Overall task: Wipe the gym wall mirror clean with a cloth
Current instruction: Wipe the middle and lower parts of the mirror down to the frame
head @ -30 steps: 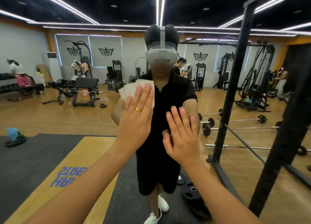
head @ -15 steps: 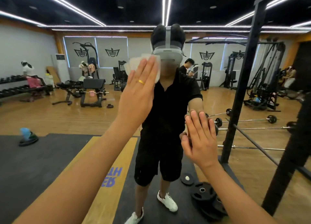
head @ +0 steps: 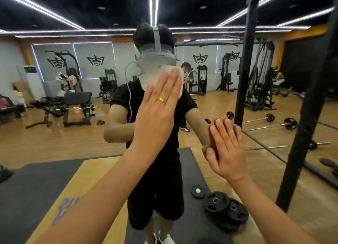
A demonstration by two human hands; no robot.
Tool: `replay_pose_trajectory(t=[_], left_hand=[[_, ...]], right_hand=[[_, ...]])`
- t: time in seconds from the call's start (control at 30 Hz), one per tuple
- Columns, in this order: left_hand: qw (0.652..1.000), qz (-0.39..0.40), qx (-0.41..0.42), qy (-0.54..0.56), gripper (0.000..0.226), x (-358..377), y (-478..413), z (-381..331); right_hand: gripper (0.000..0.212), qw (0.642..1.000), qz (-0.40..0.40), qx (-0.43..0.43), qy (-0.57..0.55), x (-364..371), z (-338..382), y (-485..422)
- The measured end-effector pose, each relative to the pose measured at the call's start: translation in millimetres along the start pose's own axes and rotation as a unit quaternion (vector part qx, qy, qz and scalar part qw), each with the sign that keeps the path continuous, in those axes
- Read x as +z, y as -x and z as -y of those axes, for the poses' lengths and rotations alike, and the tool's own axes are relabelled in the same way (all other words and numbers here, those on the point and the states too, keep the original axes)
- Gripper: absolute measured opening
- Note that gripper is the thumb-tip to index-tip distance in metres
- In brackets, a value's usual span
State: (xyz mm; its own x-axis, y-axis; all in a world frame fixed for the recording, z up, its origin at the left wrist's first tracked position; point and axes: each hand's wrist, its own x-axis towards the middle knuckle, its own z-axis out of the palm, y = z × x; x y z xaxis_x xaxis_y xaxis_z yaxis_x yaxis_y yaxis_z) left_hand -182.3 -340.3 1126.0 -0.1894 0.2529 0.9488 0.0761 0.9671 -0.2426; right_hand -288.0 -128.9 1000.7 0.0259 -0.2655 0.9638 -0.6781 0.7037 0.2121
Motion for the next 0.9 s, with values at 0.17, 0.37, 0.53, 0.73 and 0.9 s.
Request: replay_pose_trajectory(t=[0.17, 0.37, 0.53, 0.73, 0.9], left_hand=[[0.998, 0.032, -0.057, 0.02, 0.085, 14, 74, -38], [0.999, 0.046, -0.01, -0.023, 0.078, 5, 52, -20], [0.997, -0.012, -0.075, 0.025, 0.065, 1, 10, -8], [0.998, 0.044, -0.033, 0.011, 0.084, 12, 86, -32], [0.998, 0.031, -0.046, -0.02, 0.081, -5, 56, 1]], right_hand=[[0.059, 1.0, 0.001, -0.002, -0.007, 0, -2, -1], [0.057, 1.0, 0.001, 0.012, -0.019, -1, -1, 1], [0.059, 1.0, 0.002, 0.008, -0.019, 0, 0, 0], [0.058, 0.999, 0.005, 0.014, -0.039, -3, -1, -1], [0.058, 0.999, 0.004, 0.017, -0.036, -3, 0, 0]])
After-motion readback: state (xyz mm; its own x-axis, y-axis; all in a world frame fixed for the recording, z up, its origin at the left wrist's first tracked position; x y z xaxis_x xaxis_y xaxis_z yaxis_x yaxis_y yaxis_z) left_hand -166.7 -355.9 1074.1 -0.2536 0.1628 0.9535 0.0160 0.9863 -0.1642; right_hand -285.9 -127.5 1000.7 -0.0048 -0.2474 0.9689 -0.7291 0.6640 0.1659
